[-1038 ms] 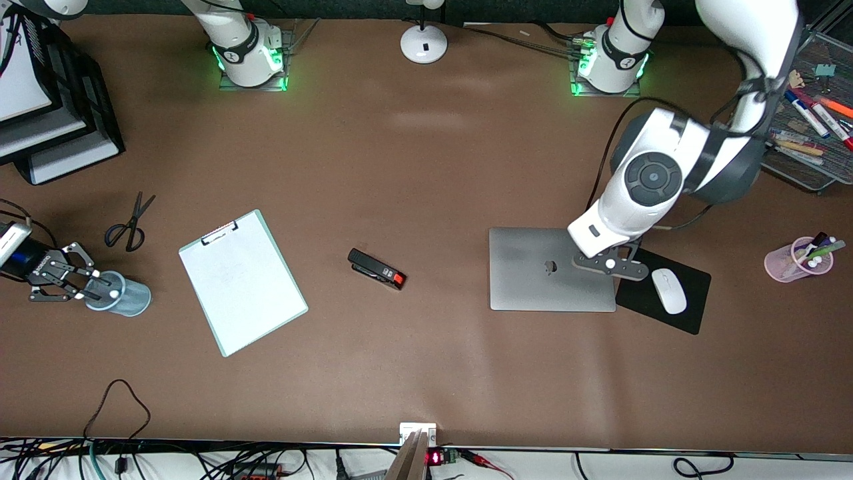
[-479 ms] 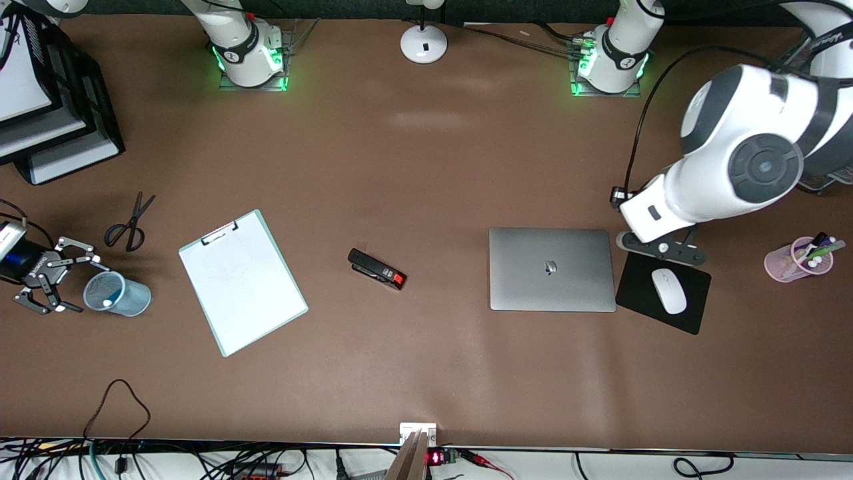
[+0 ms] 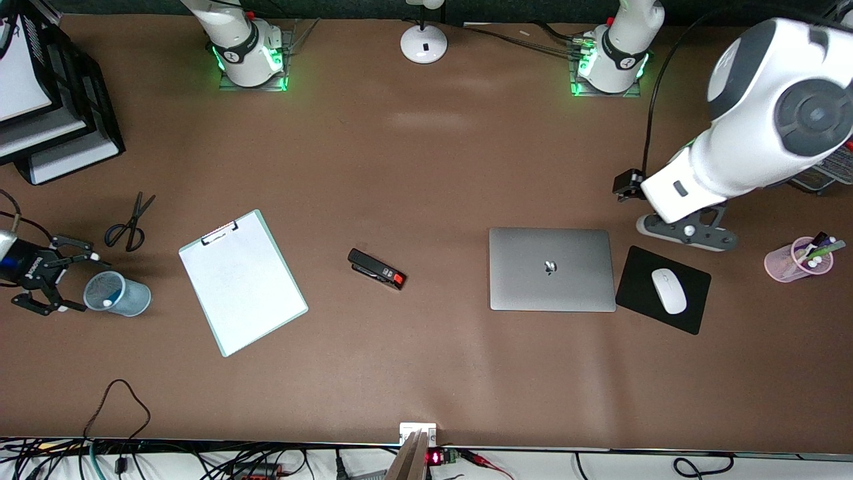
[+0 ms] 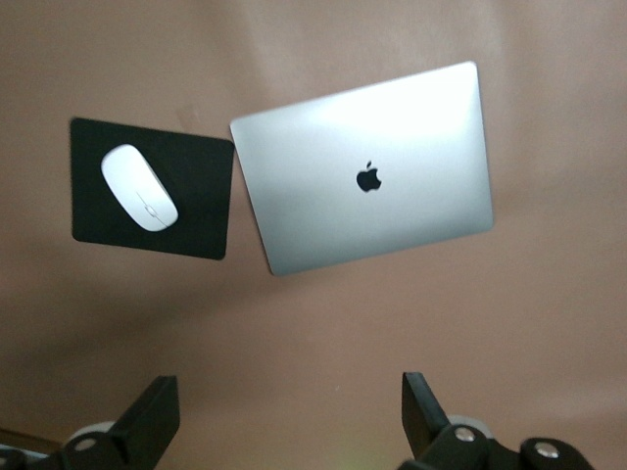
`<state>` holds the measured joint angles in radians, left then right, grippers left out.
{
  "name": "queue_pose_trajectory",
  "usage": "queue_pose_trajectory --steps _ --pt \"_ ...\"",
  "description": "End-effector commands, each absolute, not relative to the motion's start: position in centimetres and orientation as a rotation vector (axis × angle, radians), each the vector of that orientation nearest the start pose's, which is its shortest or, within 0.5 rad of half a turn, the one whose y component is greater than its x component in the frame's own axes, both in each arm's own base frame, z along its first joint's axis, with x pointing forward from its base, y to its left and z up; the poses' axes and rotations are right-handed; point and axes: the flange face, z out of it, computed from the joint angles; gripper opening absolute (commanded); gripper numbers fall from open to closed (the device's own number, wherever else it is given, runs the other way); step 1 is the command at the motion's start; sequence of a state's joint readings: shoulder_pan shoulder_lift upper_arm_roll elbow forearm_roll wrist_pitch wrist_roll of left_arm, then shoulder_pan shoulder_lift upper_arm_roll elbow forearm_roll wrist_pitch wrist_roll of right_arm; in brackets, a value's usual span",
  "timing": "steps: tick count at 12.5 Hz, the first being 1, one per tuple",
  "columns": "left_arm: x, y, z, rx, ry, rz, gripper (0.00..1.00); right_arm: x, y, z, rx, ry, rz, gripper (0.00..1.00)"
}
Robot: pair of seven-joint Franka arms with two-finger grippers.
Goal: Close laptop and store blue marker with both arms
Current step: 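Release the marker in the cup while the left gripper lifts off the laptop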
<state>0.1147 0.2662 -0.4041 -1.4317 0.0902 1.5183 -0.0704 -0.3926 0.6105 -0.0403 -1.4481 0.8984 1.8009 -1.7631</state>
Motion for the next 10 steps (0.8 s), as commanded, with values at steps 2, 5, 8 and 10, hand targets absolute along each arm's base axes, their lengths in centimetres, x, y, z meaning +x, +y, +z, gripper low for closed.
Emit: queue_pose_trajectory --steps 2,5,8,10 --pt "59.7 -12.4 57.6 -3.106 0.347 0.264 1.00 66.3 -19.2 40.7 -2.341 -1.131 -0.577 1.00" --pt "59.1 -9.0 58.3 -3.095 0.393 0.249 1.00 65.6 -17.3 44.8 -2.521 -1.013 -0.408 1.00" --pt "56.8 -6.6 58.4 -3.072 0.340 0.105 1.00 64.8 -13.8 48.1 -2.665 -0.874 -0.256 1.00" --pt "54.9 -6.1 57.9 -3.099 0.301 0.095 1.00 64.1 -10.7 49.8 -2.747 -0.730 -0.123 1.00"
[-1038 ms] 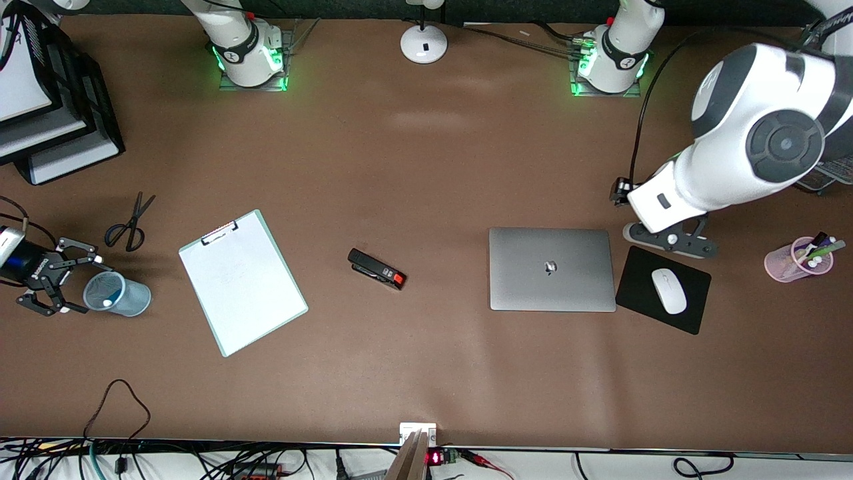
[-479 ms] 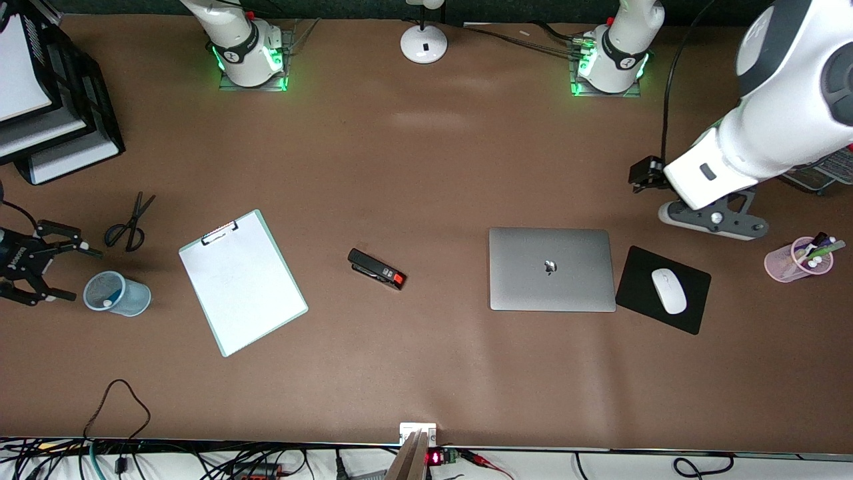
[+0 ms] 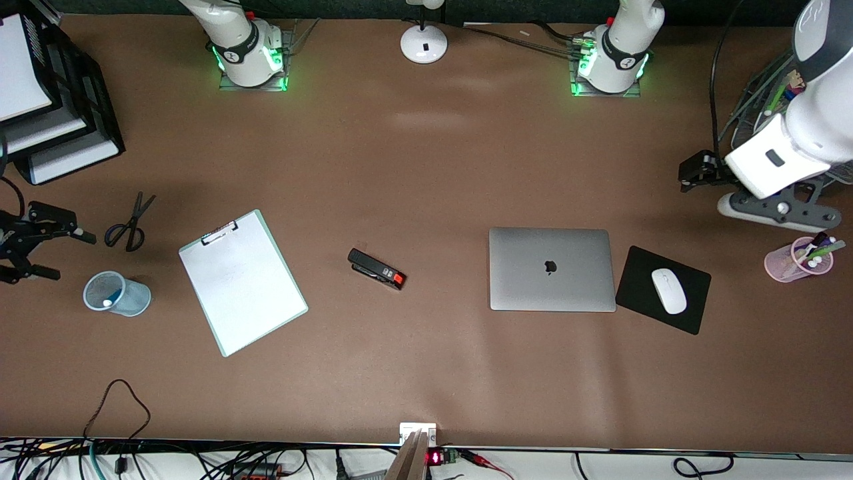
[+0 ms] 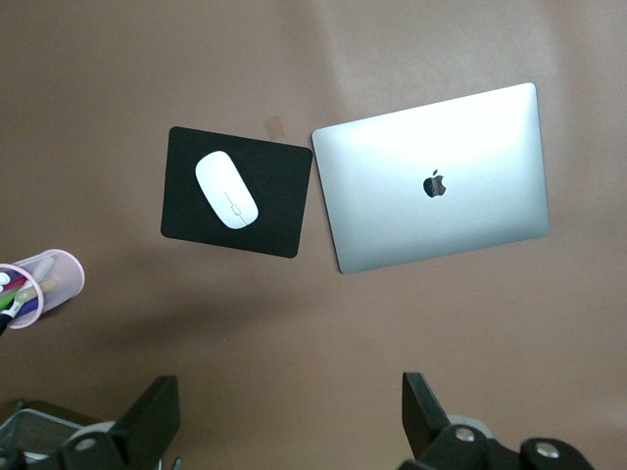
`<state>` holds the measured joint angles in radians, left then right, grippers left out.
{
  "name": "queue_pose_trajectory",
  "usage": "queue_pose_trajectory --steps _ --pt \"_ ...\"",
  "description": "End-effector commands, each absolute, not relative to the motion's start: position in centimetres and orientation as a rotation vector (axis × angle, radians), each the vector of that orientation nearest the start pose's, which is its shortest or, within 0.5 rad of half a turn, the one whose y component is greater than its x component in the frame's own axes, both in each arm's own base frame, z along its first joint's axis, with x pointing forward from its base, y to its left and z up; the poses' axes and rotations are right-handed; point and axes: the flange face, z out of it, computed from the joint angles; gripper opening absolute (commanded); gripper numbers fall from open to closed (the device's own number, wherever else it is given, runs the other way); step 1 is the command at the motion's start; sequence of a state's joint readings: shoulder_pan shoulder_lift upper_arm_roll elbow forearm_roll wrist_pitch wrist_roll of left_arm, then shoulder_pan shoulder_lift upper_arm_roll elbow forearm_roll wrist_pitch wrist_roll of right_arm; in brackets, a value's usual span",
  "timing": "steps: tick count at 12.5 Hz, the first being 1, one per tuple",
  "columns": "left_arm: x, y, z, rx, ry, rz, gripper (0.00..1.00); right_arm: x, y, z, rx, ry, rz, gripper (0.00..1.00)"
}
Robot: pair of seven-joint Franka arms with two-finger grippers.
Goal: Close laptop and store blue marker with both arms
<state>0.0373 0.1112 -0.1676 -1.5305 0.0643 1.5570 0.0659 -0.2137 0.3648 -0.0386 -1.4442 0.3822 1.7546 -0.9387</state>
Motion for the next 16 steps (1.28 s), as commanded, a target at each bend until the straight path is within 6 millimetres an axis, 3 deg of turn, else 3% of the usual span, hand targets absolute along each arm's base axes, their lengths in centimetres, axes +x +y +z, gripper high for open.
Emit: queue_pose_trajectory --steps 1,5,10,13,16 --pt "54.8 -5.4 57.8 -3.122 0.277 0.101 1.00 63.9 -8.8 50.5 -2.792 -0.666 -0.063 1.00" --pt "54.0 -5.5 58.2 -3.121 0.239 0.007 1.00 62.0 -3.3 52.4 -2.894 -0.381 0.134 1.00" --pt "54.5 -3.9 57.6 -3.128 0.210 0.022 1.00 56.9 3.5 54.3 -3.072 -0.159 0.217 1.00" --pt "54.4 -4.0 57.7 -3.128 0.207 0.022 1.00 55.5 4.5 55.8 -3.109 -0.062 0.156 1.00" --pt "54.4 -4.9 57.8 -3.123 0.224 0.019 1.00 53.1 3.2 56.5 -3.103 -0.030 0.017 1.00"
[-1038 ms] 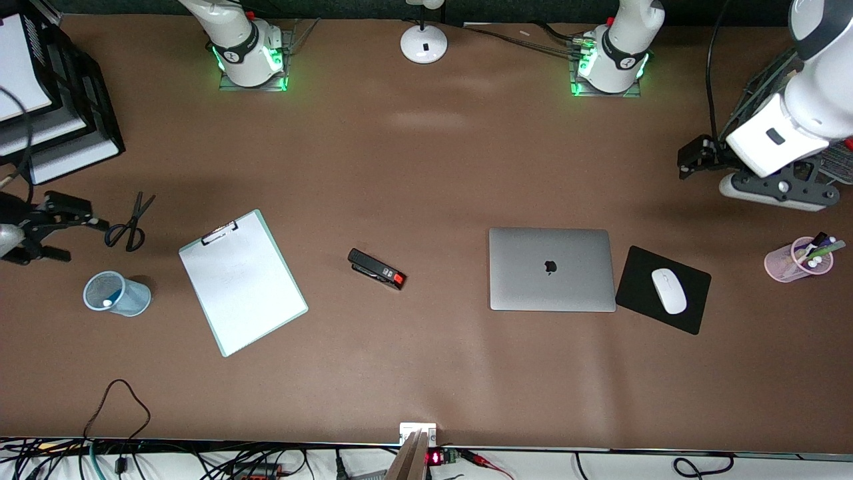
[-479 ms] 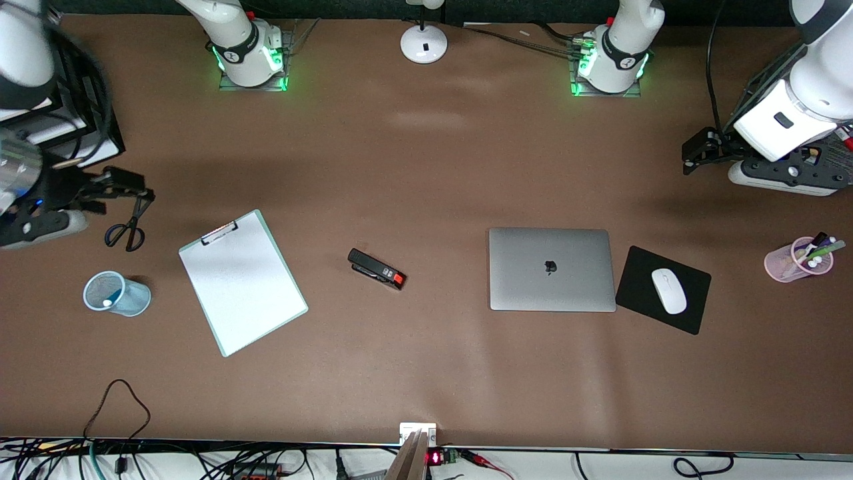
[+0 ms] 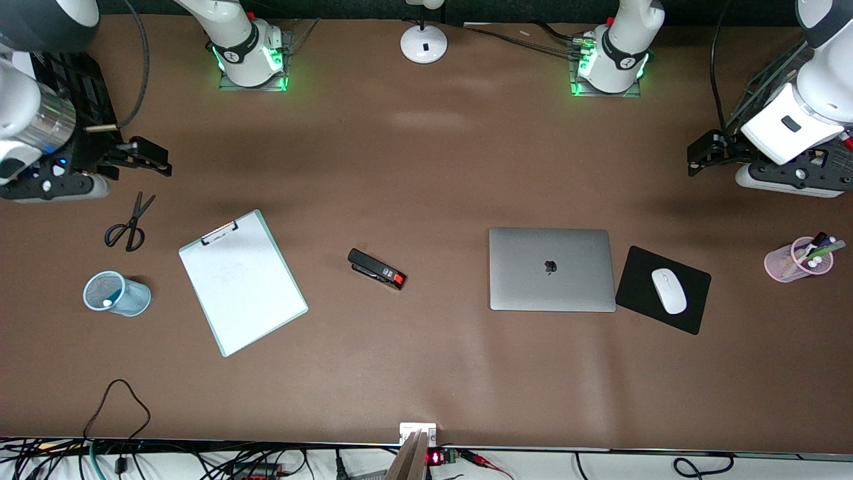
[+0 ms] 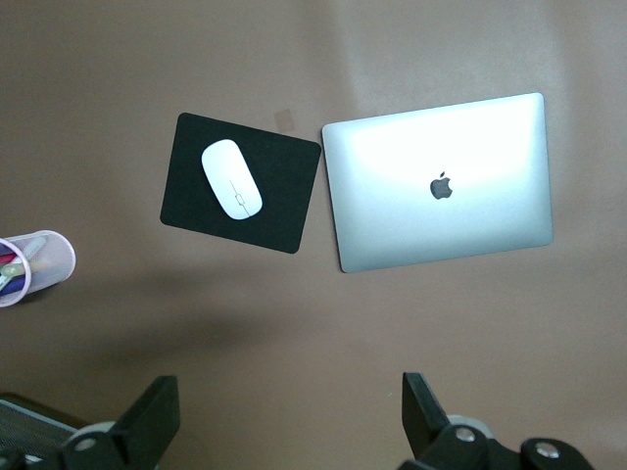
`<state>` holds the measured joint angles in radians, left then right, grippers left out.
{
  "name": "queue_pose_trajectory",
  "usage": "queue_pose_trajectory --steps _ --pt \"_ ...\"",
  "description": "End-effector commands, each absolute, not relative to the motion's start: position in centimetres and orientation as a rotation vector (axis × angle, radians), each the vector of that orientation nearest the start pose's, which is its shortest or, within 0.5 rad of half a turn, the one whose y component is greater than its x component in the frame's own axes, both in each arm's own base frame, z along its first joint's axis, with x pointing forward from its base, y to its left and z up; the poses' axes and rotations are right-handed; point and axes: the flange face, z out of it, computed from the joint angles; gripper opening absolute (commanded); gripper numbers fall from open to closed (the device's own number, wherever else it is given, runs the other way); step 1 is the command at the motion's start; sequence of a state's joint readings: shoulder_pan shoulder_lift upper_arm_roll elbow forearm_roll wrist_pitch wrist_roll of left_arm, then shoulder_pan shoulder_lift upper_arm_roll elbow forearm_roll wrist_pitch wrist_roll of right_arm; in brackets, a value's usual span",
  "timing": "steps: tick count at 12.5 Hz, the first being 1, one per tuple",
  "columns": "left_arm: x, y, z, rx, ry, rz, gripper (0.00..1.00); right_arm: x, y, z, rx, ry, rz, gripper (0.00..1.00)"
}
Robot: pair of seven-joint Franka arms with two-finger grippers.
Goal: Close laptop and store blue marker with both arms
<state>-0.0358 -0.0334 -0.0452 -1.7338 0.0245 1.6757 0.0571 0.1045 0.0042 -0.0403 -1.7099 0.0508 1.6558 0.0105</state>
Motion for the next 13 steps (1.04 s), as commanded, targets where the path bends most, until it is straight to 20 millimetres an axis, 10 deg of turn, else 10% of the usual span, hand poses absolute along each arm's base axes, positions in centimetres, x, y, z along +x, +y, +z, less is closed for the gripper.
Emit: queue_pose_trajectory --steps 1,13 --pt "54.4 -5.3 58.3 -3.121 0.236 0.009 1.00 53.0 2.1 56.7 -3.101 0.006 -0.005 1.00" --pt "54.7 -5.4 58.3 -3.114 0.254 0.033 1.00 54.7 -1.0 62.2 -3.099 0.076 -0.117 1.00"
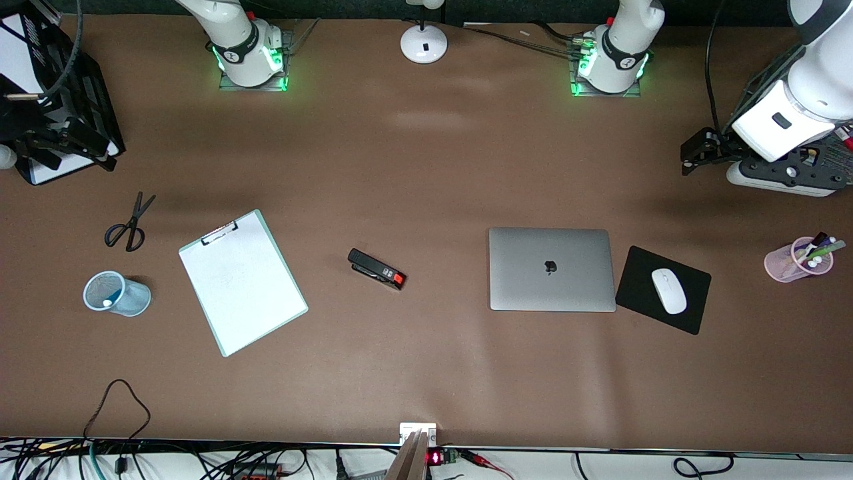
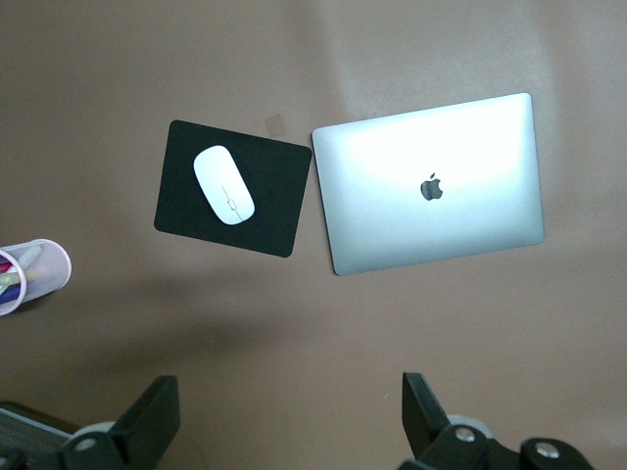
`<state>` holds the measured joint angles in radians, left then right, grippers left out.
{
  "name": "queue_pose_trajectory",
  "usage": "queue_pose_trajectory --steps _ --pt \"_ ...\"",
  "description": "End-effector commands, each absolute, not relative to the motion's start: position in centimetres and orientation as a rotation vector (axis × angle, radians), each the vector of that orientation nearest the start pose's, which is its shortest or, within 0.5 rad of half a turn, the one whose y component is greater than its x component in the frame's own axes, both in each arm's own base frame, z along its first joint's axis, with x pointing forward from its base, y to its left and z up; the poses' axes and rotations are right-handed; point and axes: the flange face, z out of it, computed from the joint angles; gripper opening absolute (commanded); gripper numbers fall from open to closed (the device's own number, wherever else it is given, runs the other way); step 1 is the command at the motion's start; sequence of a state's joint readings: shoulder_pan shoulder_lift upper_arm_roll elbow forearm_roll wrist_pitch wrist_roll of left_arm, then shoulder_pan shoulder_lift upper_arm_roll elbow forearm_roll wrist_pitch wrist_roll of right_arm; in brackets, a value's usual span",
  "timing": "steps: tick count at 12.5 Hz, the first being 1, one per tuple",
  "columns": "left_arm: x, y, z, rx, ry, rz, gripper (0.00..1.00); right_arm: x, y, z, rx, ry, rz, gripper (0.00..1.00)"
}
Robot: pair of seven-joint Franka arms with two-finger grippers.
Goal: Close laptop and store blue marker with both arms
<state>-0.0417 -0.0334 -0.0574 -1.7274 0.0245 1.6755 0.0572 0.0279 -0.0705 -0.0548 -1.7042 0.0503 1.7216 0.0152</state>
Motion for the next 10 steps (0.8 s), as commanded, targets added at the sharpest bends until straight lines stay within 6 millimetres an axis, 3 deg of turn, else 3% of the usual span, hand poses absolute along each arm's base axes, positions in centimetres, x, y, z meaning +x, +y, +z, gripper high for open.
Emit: queue_pose_trajectory --steps 1,10 --pt "54.70 -5.36 58.27 -3.114 0.254 0.033 1.00 54.59 -0.90 62.19 -3.101 0.070 -0.098 1.00" --pt "54.70 -5.36 58.27 -3.114 0.254 0.033 1.00 53.88 -1.15 61.76 -3.106 0.078 -0.002 1.00"
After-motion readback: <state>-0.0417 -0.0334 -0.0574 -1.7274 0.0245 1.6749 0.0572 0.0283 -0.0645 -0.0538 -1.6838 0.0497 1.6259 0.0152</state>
